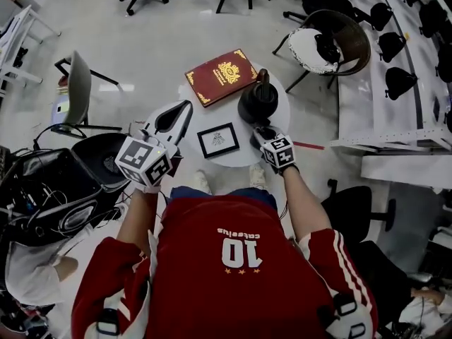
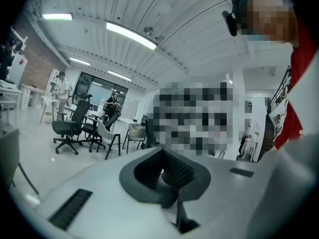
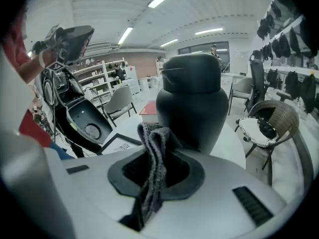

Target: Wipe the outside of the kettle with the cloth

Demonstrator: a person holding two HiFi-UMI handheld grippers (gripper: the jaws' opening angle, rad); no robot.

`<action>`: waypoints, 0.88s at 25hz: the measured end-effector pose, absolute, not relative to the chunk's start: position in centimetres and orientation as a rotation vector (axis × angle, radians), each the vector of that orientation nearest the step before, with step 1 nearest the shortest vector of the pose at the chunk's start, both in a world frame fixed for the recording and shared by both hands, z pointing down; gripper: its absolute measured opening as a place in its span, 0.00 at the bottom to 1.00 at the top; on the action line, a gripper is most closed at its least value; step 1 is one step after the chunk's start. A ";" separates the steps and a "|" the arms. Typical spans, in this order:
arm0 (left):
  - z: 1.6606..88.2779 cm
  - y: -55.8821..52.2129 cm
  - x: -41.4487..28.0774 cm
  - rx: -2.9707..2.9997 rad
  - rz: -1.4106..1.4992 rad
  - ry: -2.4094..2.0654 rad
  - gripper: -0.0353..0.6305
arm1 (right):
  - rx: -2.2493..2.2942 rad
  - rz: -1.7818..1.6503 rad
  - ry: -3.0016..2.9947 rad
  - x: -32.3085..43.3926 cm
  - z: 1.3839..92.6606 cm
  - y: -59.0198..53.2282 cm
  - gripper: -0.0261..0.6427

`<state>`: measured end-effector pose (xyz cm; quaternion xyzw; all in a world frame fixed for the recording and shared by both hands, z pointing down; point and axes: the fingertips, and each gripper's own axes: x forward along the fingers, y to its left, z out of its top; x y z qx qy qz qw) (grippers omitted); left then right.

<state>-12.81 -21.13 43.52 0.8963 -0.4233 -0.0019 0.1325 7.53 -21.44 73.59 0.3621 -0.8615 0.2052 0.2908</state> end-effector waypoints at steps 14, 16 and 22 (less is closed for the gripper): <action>43.9 -19.9 -18.8 2.603 -0.019 -1.204 0.06 | 1.033 0.502 -2.263 2.5 72.9 -21.5 0.12; 44.1 -19.6 -19.9 2.595 -0.021 -1.212 0.06 | 1.034 0.491 -2.257 1.7 72.9 -21.6 0.12; 44.4 -19.5 -22.9 2.576 -0.031 -1.247 0.06 | 1.044 0.454 -2.244 -0.7 72.9 -22.6 0.12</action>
